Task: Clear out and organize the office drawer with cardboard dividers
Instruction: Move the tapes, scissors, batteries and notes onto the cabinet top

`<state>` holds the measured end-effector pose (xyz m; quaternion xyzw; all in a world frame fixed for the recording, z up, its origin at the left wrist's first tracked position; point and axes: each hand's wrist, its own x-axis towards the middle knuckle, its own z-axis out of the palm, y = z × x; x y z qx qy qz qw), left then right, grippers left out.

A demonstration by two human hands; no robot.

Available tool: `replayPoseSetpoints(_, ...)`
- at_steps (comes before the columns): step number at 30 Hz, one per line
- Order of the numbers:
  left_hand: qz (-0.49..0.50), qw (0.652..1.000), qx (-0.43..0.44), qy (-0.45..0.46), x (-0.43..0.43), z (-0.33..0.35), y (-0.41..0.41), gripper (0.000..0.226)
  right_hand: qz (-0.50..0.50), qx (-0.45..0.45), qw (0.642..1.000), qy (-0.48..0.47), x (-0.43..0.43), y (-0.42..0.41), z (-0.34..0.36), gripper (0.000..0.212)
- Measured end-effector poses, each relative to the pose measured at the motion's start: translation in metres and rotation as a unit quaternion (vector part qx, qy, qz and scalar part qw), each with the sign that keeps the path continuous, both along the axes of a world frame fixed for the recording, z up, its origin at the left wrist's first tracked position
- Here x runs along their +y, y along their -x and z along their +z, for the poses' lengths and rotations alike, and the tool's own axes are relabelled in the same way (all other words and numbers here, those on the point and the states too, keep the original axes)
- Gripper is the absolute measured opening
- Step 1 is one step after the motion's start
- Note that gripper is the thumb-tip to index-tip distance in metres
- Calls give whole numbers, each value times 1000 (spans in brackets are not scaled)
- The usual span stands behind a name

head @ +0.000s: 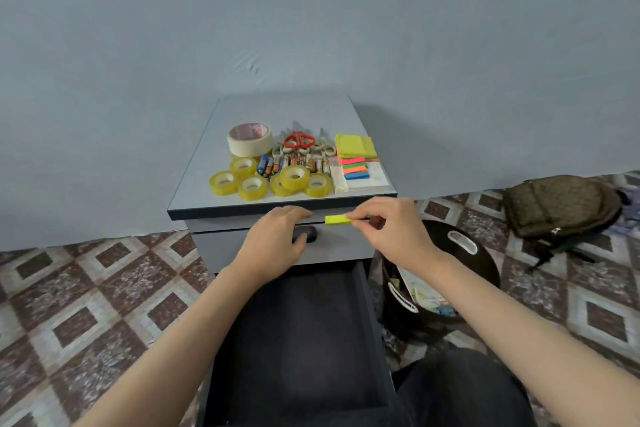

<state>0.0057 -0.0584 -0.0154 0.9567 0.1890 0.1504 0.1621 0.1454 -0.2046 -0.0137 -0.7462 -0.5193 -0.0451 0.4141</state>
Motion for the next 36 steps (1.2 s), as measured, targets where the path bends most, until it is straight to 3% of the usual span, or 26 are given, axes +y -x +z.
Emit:
replayPoseSetpoints(4, 22, 998, 57, -11, 9, 2, -16, 54, -47, 18, 999, -5, 6, -33, 16, 14)
replayPoseSetpoints(9, 41, 990, 129, -48, 15, 0, -30, 54, -105, 43, 993, 35, 20, -72, 14, 16)
replayPoseSetpoints(13, 36, 990, 117, -75, 22, -4, -30, 50, -112, 37, 991, 67, 34, -93, 7, 18)
replayPoseSetpoints(26, 55, 996, 61, -28, 38, -23, -28, 52, -81, -47, 984, 154, 51, -101, -9, 17)
replayPoseSetpoints(36, 57, 997, 45, -34, 43, -29, -28, 49, -81, -68, 984, 147, 54, -102, -9, 18)
